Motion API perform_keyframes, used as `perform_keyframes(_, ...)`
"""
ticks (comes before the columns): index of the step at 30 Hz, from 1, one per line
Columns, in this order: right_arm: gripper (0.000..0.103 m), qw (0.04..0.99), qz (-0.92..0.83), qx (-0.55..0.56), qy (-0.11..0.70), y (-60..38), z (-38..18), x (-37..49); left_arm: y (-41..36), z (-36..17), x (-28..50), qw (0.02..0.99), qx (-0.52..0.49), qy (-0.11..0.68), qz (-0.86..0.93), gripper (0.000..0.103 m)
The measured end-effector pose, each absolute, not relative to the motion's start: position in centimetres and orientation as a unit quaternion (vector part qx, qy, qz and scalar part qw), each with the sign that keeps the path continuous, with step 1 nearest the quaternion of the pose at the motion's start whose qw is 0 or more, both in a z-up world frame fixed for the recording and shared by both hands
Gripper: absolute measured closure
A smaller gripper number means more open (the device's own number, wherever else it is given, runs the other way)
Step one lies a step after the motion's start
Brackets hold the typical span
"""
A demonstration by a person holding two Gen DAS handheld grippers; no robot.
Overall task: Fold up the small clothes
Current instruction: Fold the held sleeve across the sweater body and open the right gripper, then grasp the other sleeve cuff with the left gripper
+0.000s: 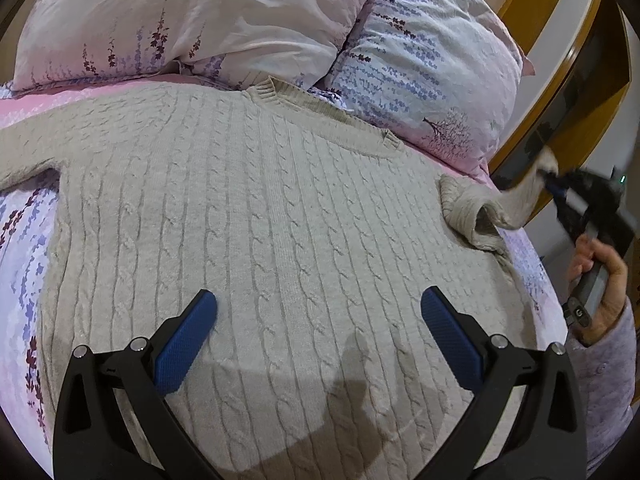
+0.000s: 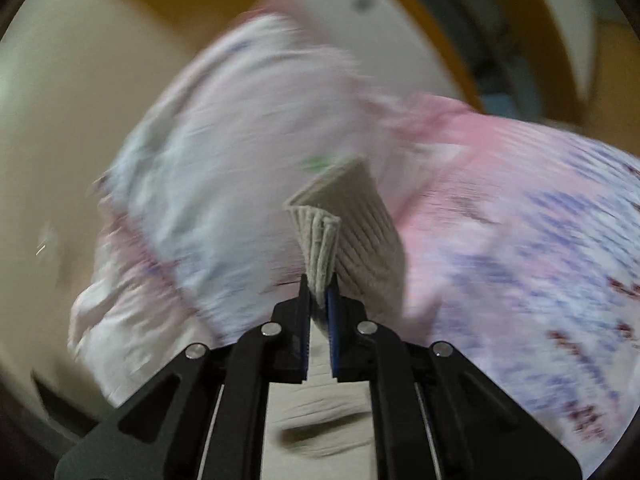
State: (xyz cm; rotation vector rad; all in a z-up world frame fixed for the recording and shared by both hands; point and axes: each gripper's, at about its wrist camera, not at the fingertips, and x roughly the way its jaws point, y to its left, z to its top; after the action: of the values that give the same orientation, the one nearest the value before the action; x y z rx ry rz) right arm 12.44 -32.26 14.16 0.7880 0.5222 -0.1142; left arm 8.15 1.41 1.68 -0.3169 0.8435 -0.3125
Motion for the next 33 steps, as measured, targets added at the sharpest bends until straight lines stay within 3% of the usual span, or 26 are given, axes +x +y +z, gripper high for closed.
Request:
perform_keyframes(7,0.096,0.905,0.127,0.302,0.272,-19.6,17.0,16.9,3.0,2.9,7.0,0.906,-0.146,0.38,-0.112,0.001)
perform_keyframes(16,0.096,0.846,0.225,0.208,0.438,-6.5,7.9,19.9,7.6,4.8,7.1,0.917,-0.161,0.362,-0.052,0.001)
perform_keyframes(22,0.096,0.834,0.225,0.198,0.463,-4.6,6.2,19.7,11.4,5.8,9.3,0.911,-0.216,0.349,-0.043,0.001)
perform_keyframes(24,0.077,0.818,0.234,0.18,0.493,-3.9,5.6,19.7,11.7,5.8,10.5,0.904,-0.234,0.351,-0.063,0.001)
perform_keyframes(27,0.059,0.81,0.256,0.179,0.496,-4.5,6.3,18.7,11.2,5.6,12.7,0.891,-0.234,0.38,-0.085,0.001)
perform_keyframes(31,0.052,0.87,0.172,0.173,0.428,-11.6,10.1,18.1,11.1,5.0,15.1,0.875,-0.243,0.408,-0.095,0.001)
perform_keyframes(33,0.048,0.89,0.071,0.181,0.413,-17.7,11.0,18.7,11.1,4.6,16.0,0.87,-0.246,0.417,-0.093,0.006)
